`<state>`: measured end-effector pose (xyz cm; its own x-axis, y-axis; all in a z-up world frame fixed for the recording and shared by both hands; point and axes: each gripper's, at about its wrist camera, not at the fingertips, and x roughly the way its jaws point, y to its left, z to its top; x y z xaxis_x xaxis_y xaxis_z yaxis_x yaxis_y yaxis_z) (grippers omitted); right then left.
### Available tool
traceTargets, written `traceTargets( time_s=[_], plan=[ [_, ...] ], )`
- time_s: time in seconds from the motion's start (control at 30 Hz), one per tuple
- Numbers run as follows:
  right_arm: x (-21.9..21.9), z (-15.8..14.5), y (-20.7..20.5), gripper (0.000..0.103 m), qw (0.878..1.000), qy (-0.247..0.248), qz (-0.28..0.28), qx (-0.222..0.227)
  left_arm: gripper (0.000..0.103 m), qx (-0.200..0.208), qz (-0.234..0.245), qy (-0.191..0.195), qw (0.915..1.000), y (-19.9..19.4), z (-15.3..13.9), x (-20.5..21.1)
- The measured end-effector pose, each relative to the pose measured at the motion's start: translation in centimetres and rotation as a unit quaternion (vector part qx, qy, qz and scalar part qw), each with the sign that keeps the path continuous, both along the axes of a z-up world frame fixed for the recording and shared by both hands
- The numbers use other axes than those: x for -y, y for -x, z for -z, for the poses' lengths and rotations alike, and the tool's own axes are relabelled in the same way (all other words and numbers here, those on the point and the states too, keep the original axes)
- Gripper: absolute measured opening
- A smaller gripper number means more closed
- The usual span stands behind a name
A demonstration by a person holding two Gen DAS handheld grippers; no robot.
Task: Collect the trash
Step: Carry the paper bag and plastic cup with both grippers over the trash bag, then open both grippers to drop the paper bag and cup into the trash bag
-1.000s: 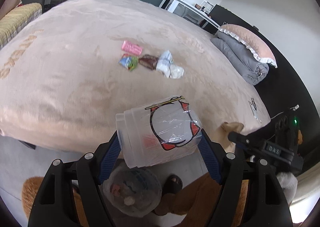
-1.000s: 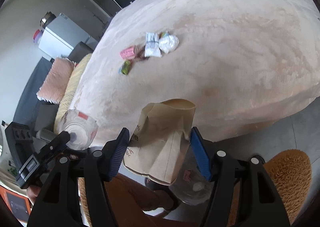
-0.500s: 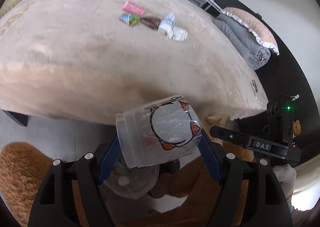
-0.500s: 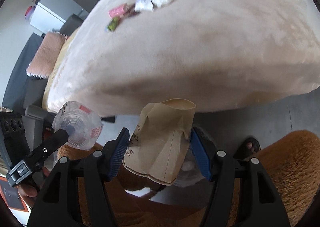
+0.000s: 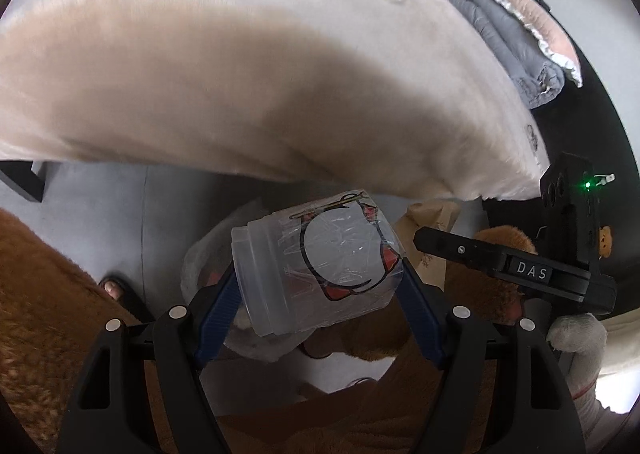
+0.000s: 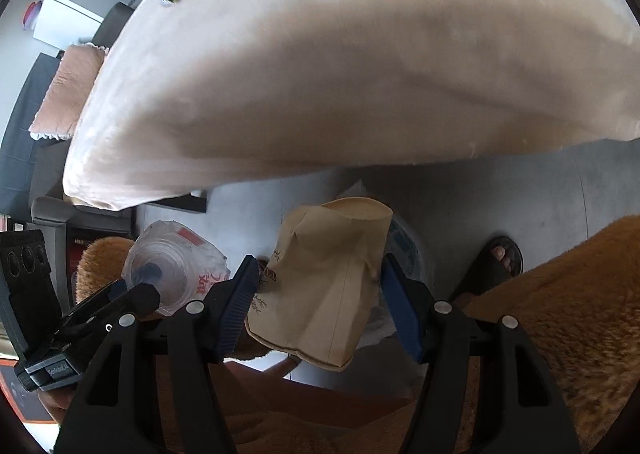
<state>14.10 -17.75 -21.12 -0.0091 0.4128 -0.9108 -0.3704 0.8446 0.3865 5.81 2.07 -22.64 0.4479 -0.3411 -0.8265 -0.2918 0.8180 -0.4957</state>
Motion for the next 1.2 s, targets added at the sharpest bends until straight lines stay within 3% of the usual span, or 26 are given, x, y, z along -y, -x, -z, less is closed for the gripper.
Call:
traceTargets(
  time_s=[0.4, 1.2],
  plan=[
    [-0.6, 5.9, 0.2, 0.063, 0.998, 0.035, -0.004, -0.056, 0.074, -0.063, 0.009, 0.01, 0.9979, -0.1, 4.8, 0.8],
    [-0.9, 11.8, -0.6, 0.064, 0.99, 0.053, 0.025, -0.127, 0.075, -0.152, 0.031, 0.011, 0.9878, -1.2, 11.0, 2.6]
  ],
)
